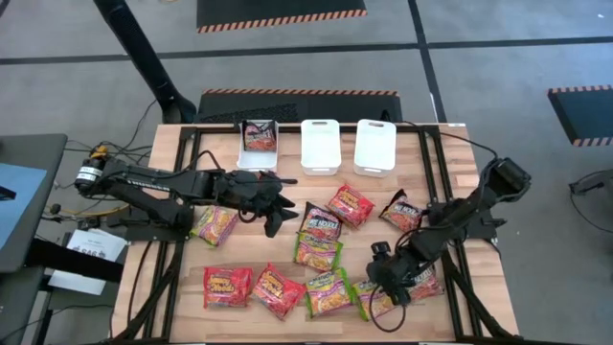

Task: Sort Maruchan noodles
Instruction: Put the green noodle pack into the right white bin

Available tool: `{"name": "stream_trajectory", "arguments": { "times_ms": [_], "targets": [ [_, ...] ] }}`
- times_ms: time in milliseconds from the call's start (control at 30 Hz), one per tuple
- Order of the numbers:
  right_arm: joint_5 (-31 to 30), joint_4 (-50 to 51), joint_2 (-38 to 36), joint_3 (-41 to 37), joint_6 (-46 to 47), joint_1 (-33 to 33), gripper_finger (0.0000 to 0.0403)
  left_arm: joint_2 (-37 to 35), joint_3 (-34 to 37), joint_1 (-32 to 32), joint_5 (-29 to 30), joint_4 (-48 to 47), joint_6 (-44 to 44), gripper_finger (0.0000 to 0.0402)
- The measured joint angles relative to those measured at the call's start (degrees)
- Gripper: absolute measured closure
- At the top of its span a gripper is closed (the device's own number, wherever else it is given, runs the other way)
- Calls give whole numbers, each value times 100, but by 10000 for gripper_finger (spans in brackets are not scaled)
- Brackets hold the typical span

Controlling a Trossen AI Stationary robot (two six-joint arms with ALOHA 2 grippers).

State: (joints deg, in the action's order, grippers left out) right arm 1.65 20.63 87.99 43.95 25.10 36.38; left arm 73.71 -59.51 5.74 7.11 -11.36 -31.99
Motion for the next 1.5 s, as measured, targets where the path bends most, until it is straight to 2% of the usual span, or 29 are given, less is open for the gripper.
{"name": "stream_trajectory", "arguments": {
  "times_ms": [267, 433, 567, 800, 867, 1200, 1500],
  "targets": [
    [320, -58, 299, 19, 203, -196, 112, 0, 0, 0, -7, -94, 2, 239],
    [400, -42, 301, 12, 361, -324, 142, 2, 0, 0, -15, -197, 2, 239],
    [487, -45, 304, 9, 410, -353, 207, 2, 0, 0, -13, -228, 73, 239],
    [533, 12, 310, 1, 557, -359, 367, 2, 0, 0, 0, -226, 127, 239],
    [531, 12, 310, -1, 585, -361, 390, 2, 0, 0, 0, -226, 127, 239],
    [695, 184, 287, 269, 809, -355, 398, 2, 0, 0, 0, -226, 240, 239],
    [243, 1714, 293, 1183, 787, -333, 398, 2, 0, 0, 0, -221, 440, 239]
  ]
}}
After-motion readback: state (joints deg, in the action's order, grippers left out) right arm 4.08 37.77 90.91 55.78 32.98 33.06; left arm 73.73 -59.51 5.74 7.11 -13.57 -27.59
